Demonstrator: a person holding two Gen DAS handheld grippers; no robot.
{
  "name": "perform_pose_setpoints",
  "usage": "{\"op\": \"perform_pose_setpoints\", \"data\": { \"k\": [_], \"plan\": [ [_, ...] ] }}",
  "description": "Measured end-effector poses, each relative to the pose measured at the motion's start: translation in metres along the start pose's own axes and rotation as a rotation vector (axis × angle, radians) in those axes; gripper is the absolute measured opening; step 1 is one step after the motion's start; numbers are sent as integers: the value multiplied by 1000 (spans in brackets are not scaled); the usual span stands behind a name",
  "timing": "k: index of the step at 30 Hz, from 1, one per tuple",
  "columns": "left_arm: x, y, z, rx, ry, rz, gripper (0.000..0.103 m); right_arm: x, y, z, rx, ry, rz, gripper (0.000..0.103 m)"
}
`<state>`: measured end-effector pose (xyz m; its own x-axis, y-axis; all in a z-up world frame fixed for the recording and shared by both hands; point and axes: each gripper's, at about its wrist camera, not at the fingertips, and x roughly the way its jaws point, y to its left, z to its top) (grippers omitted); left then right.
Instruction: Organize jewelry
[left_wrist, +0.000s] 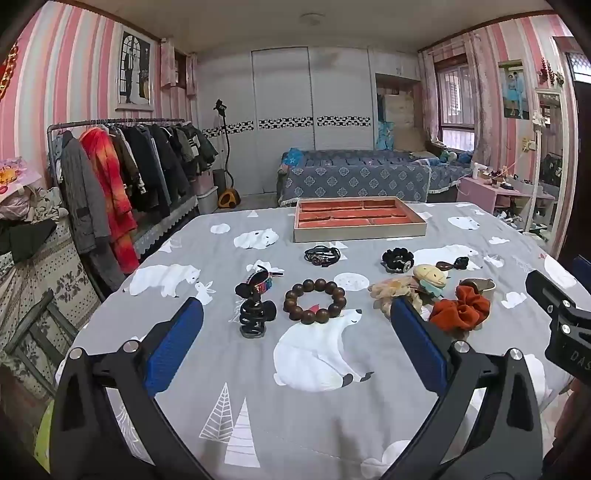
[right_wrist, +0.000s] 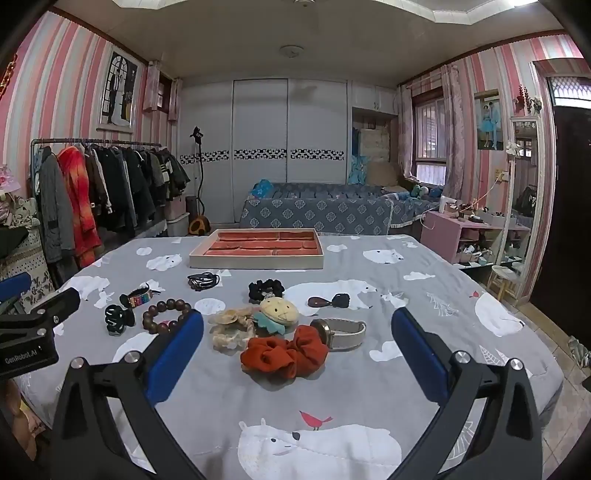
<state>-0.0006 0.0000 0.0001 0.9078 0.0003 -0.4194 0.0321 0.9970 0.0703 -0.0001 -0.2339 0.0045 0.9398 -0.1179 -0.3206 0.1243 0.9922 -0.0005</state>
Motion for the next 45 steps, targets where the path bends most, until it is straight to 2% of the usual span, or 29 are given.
{"op": "perform_pose_setpoints", "data": {
  "k": [13,25,28,45],
  "plan": [
    [0,0,-1,1,4,-2,98,1,-4,2,-7,9,2,99],
    [2,-18,1,0,0,-5,98,-1,-4,1,-1,8,-9,99],
    [-2,-6,5,0,-6,-14,98,-2,-3,1,-5,2,-11,99],
    [-7,-7,8,0,-8,-22,98,-5,-4,1,-8,-7,-21,99]
  ]
}}
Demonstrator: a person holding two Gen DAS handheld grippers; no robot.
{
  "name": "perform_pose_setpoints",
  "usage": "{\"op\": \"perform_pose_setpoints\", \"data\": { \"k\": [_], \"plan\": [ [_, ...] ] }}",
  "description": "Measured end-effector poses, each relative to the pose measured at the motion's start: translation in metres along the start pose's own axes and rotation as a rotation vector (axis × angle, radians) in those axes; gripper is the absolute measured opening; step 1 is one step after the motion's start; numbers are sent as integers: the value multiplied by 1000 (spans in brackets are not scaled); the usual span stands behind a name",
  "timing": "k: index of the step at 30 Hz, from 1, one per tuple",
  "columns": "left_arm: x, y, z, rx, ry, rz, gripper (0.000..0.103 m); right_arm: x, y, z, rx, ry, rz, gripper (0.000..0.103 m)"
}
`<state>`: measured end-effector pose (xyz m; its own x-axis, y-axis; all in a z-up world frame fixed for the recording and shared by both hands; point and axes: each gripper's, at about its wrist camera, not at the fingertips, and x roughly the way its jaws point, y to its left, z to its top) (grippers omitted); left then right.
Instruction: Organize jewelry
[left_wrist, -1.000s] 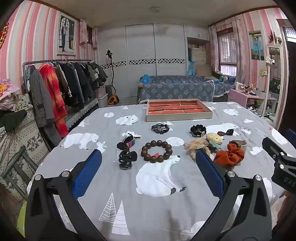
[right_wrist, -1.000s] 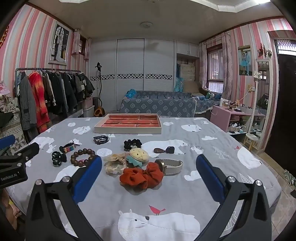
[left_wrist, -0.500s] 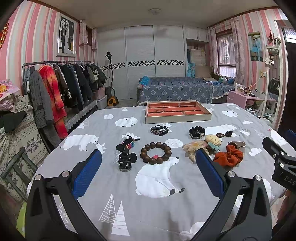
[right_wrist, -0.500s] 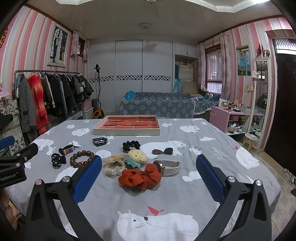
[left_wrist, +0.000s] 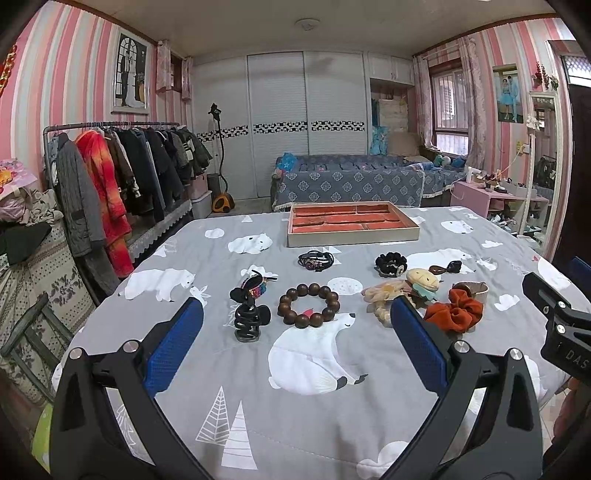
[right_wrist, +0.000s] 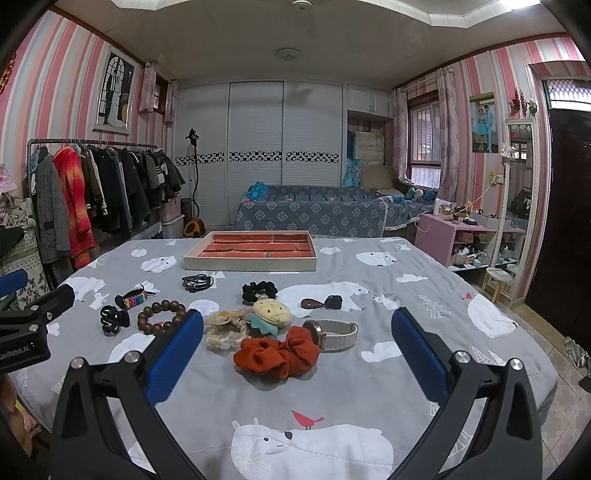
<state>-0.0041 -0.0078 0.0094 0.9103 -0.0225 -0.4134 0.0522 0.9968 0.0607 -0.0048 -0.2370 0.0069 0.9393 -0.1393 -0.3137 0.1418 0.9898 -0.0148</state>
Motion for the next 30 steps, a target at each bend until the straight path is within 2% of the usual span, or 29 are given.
{"op": "perform_pose_setpoints", "data": {
  "k": [30],
  "plan": [
    [-3,1,1,-1,-4,-2,98,-1,-3,1,1,0,-4,99]
  ]
}}
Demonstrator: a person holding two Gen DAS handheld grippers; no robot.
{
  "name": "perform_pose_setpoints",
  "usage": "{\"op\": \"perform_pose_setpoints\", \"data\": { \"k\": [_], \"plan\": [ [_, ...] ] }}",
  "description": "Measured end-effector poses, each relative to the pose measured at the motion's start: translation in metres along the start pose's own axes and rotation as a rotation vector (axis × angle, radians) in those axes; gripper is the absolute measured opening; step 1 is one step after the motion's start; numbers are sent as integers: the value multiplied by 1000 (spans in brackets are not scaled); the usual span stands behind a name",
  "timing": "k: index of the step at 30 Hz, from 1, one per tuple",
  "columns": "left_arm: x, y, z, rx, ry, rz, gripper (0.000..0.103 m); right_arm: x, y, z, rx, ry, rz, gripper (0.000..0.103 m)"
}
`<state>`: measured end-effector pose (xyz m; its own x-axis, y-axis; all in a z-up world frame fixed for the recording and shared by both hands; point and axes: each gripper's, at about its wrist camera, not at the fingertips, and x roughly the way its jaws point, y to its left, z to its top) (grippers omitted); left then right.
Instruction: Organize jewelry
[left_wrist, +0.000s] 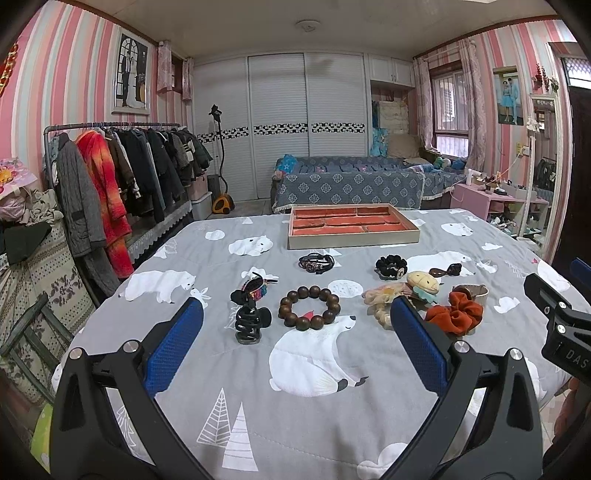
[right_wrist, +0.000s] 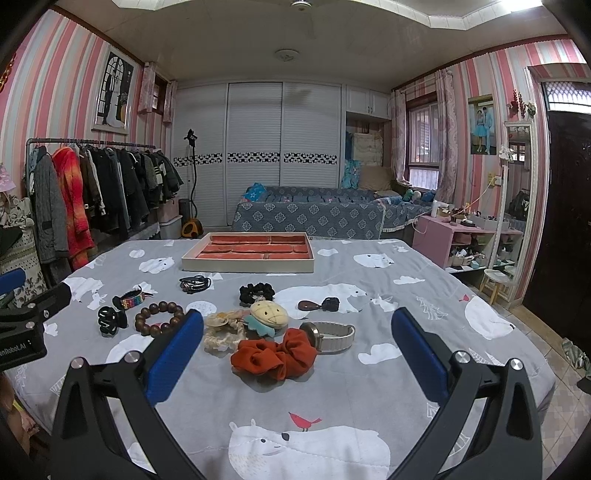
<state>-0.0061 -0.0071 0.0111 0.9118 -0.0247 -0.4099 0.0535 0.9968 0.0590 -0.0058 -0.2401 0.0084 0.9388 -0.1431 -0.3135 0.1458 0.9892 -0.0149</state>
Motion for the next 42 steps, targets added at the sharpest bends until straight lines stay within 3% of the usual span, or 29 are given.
{"op": "perform_pose_setpoints", "data": {
  "k": [42],
  "plan": [
    [18,10,-6,-25,35,-20,98,9,2,-7,-25,9,-19,99]
  ]
}}
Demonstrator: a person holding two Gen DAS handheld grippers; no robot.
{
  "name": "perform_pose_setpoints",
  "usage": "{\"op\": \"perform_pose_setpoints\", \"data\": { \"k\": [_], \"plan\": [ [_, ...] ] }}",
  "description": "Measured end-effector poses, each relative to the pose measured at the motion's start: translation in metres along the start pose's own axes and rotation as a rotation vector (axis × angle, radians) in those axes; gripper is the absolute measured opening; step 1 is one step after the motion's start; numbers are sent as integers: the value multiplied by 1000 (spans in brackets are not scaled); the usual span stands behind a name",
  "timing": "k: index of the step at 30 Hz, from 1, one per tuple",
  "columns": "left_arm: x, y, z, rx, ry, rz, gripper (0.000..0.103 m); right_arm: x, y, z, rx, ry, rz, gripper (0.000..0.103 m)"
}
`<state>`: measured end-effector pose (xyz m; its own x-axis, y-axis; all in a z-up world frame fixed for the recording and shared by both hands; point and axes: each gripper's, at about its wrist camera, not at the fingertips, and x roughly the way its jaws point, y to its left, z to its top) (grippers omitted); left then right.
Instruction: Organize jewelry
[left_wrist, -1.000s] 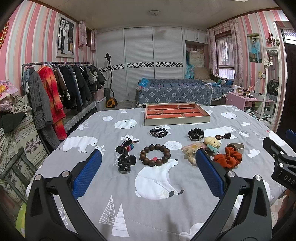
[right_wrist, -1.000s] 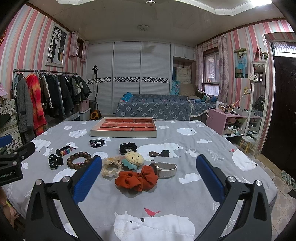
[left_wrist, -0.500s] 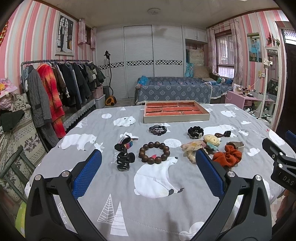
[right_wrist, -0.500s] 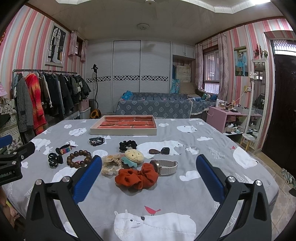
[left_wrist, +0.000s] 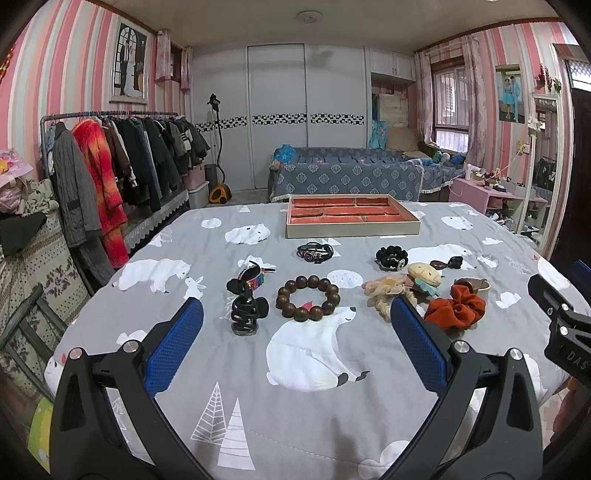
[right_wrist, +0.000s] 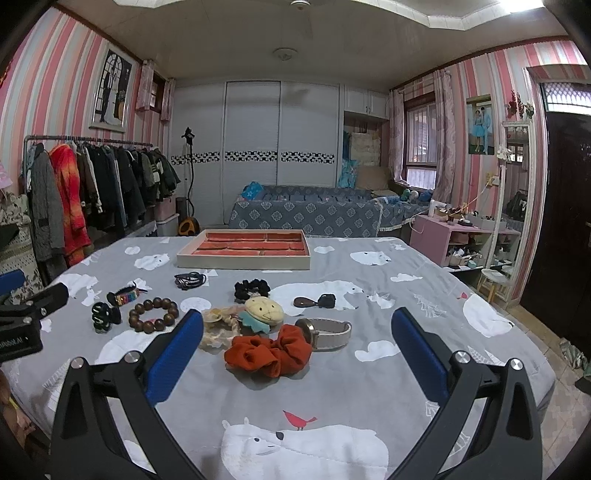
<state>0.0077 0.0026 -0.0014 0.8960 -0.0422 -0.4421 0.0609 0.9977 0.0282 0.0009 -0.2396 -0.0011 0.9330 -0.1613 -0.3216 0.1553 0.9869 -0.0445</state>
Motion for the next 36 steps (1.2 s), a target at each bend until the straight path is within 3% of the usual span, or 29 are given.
{"op": "perform_pose_setpoints", "data": {
  "k": [9,15,27,36],
  "plan": [
    [16,7,-11,-45,25,-90,98,24,4,-13,-30,67,-11,99],
    [39,2,-13,24,92,-48,98,37,2,-16,-35,80,-13,99],
    [85,33,-9,-17,167,13,98,89,0,-22,-50,182,-57,99],
    [138,67,-9,-10,235,17,98,121,2,-21,-31,233,-81,98]
  ]
}}
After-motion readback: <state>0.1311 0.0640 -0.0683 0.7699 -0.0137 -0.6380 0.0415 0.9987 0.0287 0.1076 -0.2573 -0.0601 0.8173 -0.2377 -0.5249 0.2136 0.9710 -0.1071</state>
